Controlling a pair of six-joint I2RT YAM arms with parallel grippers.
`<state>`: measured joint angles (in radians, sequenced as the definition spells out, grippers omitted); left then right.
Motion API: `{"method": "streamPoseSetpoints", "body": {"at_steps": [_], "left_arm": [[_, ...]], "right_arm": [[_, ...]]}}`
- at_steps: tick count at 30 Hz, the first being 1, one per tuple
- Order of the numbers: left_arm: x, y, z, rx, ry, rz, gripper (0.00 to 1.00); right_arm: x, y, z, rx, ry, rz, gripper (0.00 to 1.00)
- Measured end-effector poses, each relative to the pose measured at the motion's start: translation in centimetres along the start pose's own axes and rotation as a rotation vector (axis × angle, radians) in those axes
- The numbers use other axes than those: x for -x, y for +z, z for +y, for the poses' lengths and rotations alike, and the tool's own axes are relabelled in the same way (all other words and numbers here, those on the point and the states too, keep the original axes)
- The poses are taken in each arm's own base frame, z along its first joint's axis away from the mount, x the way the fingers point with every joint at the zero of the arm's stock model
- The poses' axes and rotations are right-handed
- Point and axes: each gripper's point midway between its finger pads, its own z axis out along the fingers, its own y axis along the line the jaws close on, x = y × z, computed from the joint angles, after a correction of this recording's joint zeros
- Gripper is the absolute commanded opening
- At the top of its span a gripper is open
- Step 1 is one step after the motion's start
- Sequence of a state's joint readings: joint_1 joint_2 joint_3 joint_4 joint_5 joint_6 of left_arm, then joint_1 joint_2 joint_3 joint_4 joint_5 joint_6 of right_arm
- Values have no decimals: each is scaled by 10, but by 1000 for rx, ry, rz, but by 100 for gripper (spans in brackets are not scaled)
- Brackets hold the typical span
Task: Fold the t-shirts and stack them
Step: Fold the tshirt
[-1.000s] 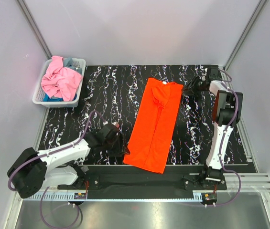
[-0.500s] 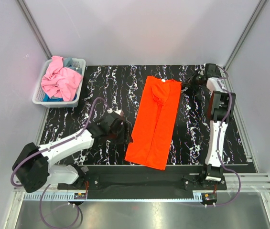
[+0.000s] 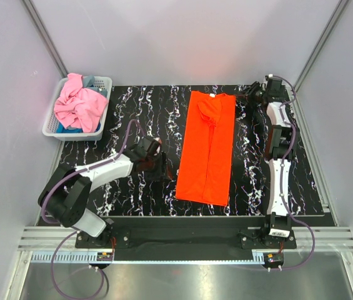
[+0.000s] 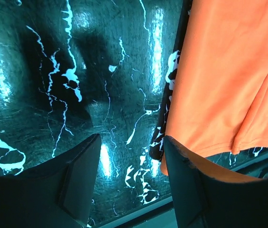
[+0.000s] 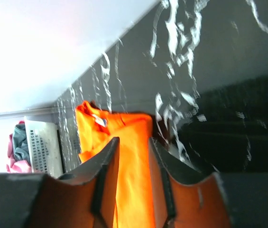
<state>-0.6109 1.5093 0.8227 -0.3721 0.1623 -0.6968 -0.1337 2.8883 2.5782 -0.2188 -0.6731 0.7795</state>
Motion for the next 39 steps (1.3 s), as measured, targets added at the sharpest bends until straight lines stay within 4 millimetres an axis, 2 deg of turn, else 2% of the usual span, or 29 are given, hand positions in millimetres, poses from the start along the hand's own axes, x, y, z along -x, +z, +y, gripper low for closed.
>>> {"method": "streamPoseSetpoints", "body": {"at_steps": [3,7,9,10,12,16,17,18,20,22,23,24,27,28,29,32,35,39], "left_arm": [[-1,0,-5,-33,22,11,60],[-10,5,-15,-118,52,32,60],[-21,10,-12,-134,60,55,60],[-28,13,-12,-143,55,74,60],[-28,14,-17,-173,65,68,59],[-29,20,-28,-220,87,64,55],[-29,22,-31,-232,91,65,54],[-29,23,-33,-243,95,64,51],[-29,24,-34,-248,99,63,48],[-31,25,-34,-245,102,64,42],[-32,25,-34,-243,101,65,35],[-34,26,-33,-239,102,69,35],[-43,26,-31,-229,104,84,23],[-46,26,-31,-227,107,89,19],[-50,26,-30,-225,107,94,11],[-58,25,-30,-224,108,103,0],[-66,22,-31,-229,108,110,0],[-76,19,-33,-229,96,120,0]], "right_arm": [[-6,-4,-6,-35,-6,12,43],[-14,-23,-7,-121,-13,31,50],[-15,-38,3,-153,-20,30,55],[-14,-49,12,-165,-33,25,56],[-9,-66,32,-177,-62,7,55],[5,-98,84,-146,-148,-44,33],[6,-103,96,-133,-170,-52,19],[6,-105,106,-122,-191,-55,14],[-2,-105,119,-107,-216,-45,6],[-20,-97,125,-100,-230,-11,3],[-33,-91,122,-104,-227,18,1],[-44,-86,123,-104,-227,40,0],[-83,-69,119,-113,-218,123,0],[-93,-63,118,-114,-219,144,0],[-102,-57,117,-116,-220,163,0],[-131,-45,112,-122,-219,220,0],[-149,-39,108,-125,-215,259,0],[-164,-38,92,-140,-197,288,0]]}}
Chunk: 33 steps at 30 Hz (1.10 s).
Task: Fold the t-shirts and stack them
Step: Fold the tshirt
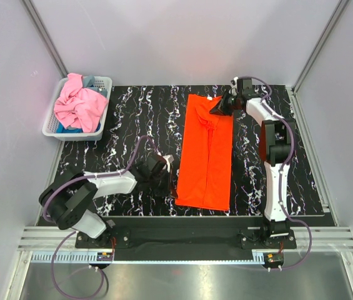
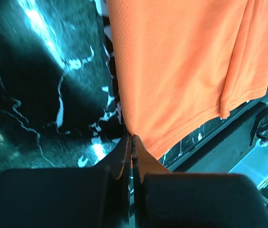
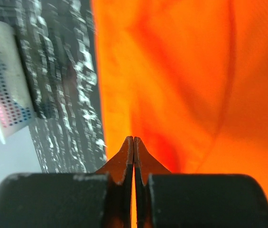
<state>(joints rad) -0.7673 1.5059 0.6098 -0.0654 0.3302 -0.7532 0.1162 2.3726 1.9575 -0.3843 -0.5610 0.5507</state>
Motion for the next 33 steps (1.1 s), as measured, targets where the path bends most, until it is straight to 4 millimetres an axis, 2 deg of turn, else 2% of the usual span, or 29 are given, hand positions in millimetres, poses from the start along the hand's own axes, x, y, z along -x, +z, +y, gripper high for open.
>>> {"method": "streamPoseSetpoints", "body": {"at_steps": [1,2,4,6,12,15,20,23,28,33], "left_arm": [[-2,0,0,1,-3,1,2],[-5,-1,0,3,-5,3,8],[-8,-2,0,15,-5,8,30],[-11,-4,-2,20,-13,11,41],[-13,-12,-1,43,-10,3,45],[-16,-18,1,63,-2,3,43],[-15,-30,-14,16,31,-26,19],[-12,-33,-25,-25,49,-42,13],[-18,-24,-25,-43,55,-21,5],[-38,-9,-9,4,43,52,0]], "right_arm": [[-7,2,-6,-9,10,14,0],[-15,5,-12,-19,24,29,0],[-29,9,-24,-38,46,58,0],[-40,12,-31,-50,60,80,0],[-53,19,-28,-46,61,97,0],[-52,18,-23,-39,52,94,0],[-48,13,-15,-30,43,83,0],[-46,10,-11,-24,38,76,0],[-50,9,-6,-12,28,72,0],[-67,10,-7,4,40,102,0]]}}
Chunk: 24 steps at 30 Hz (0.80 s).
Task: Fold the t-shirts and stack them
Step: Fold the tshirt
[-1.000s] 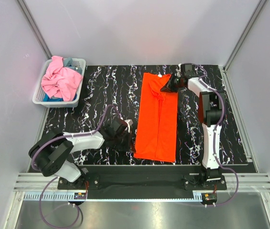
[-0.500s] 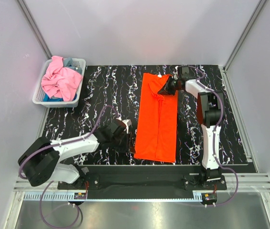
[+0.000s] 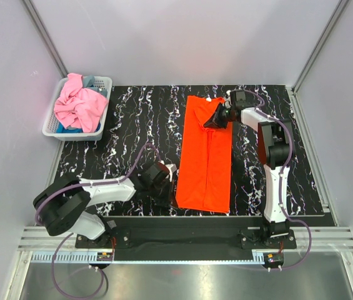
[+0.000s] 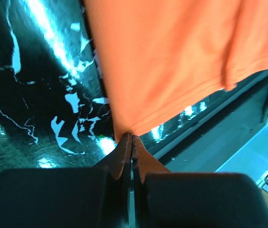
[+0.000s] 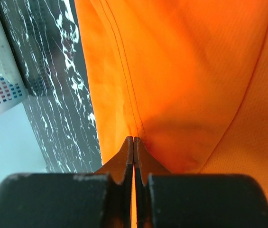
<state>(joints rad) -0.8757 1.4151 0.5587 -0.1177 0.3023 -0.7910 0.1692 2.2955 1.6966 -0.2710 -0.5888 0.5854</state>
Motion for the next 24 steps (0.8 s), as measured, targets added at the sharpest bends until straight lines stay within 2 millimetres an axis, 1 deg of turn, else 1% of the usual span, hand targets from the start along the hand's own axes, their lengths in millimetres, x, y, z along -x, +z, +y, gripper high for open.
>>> {"method": "streamPoseSetpoints", "body": {"at_steps": [2,6,9,13,14,16,17,20,22,24], "left_arm": [[-4,3,0,5,-2,16,0],[-8,3,-1,17,5,21,0],[-8,3,-1,30,2,15,1],[-10,-1,4,70,-5,12,2],[-11,-2,6,78,-6,11,4],[-12,-5,8,92,-8,13,11],[-13,-6,10,103,-10,12,12],[-15,-17,15,144,-12,12,15],[-12,-25,11,151,-5,-2,16],[0,-34,-3,124,13,-38,16]], "right_arm": [[-6,2,-2,3,6,16,0],[-12,3,-5,5,11,29,0],[-13,3,-6,7,11,33,0],[-12,1,-4,3,9,37,0],[-10,0,-2,3,6,36,0],[-5,-3,5,8,-4,31,2],[-1,-4,9,12,-11,25,6],[5,-10,18,19,-29,12,10],[5,-19,24,12,-30,8,12],[5,-31,32,10,-36,-8,10]]}}
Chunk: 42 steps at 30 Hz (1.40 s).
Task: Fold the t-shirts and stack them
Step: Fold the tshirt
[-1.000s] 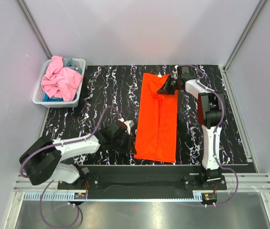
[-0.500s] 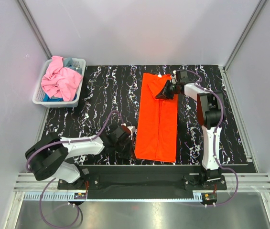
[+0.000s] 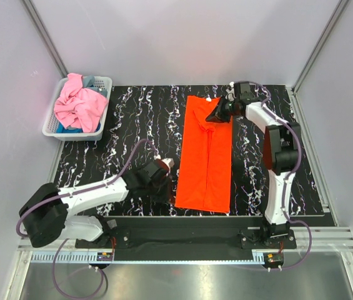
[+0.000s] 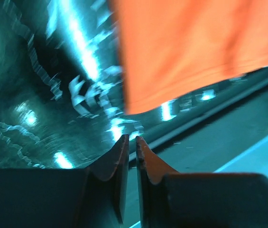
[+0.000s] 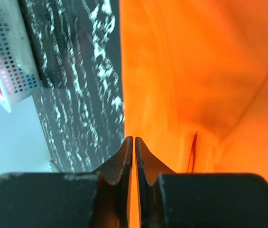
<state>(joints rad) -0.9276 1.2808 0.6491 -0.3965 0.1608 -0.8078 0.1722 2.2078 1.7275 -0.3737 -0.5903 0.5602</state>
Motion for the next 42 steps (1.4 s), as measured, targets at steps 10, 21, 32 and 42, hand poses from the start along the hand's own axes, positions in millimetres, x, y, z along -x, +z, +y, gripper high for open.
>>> {"method": "streamPoseSetpoints", "body": {"at_steps": [10,21,32,42], "left_arm": [[18,16,-26,-83,48,-17,12],[1,40,-5,-36,25,35,11],[3,45,-12,-59,22,21,11],[1,46,-15,-70,21,16,12]], "right_arm": [[-96,-92,-13,-194,128,5,0],[-250,-153,-82,-582,262,148,0],[-297,-174,-99,-741,367,148,0],[-316,-175,-108,-788,413,150,0]]}}
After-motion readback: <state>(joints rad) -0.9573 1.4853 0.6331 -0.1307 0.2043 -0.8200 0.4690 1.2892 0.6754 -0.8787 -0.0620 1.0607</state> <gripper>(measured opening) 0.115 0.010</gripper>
